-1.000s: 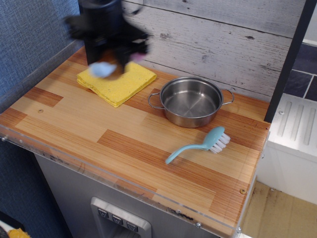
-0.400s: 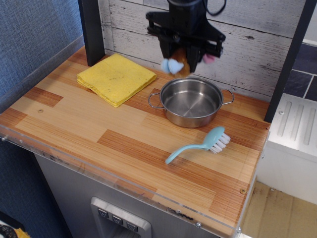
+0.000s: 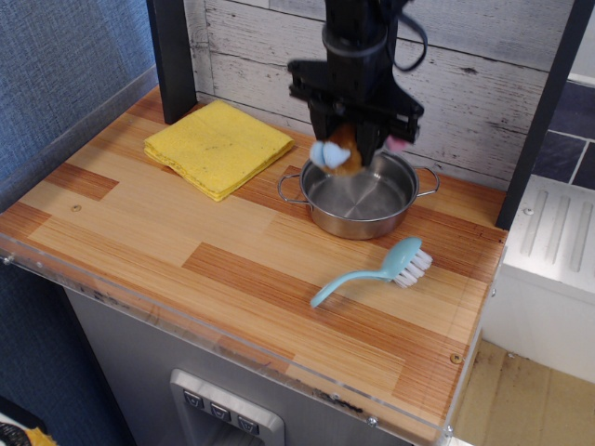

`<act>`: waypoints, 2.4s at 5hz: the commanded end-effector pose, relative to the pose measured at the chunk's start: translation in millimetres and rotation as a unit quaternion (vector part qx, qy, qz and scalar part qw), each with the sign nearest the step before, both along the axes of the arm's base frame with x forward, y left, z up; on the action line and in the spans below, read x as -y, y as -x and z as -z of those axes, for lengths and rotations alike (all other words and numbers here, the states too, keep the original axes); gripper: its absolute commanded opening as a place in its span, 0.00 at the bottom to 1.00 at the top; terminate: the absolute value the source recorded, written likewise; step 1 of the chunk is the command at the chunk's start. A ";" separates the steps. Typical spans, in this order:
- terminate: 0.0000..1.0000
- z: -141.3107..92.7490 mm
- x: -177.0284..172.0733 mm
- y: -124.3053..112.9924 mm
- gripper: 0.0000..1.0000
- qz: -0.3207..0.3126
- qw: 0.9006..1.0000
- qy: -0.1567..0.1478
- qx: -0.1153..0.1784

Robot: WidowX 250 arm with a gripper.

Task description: Take the orange and put it inside the pan.

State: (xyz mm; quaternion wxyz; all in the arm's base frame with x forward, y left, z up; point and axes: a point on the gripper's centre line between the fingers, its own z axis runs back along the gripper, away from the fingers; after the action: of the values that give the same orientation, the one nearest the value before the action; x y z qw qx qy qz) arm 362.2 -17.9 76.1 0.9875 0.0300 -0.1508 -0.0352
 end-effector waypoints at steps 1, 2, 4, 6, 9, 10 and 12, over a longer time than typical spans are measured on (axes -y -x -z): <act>0.00 13.1 10.9 4.4 0.00 0.016 1.000 -0.003 -0.001; 0.00 21.7 10.8 3.4 0.00 0.021 1.000 -0.005 -0.013; 0.00 31.0 11.3 3.5 1.00 0.021 0.999 0.006 -0.027; 0.00 27.4 7.6 5.6 1.00 0.017 0.999 0.011 -0.042; 0.00 7.9 7.5 5.7 1.00 0.022 0.999 0.015 -0.026; 0.00 -16.6 9.3 4.3 1.00 0.027 0.999 0.021 -0.008; 0.00 -77.1 5.5 17.0 1.00 0.033 0.998 0.033 0.034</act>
State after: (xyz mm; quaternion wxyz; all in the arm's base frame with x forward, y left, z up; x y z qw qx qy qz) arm 355.3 -20.5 134.5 0.9862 -0.0078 -0.1537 -0.0602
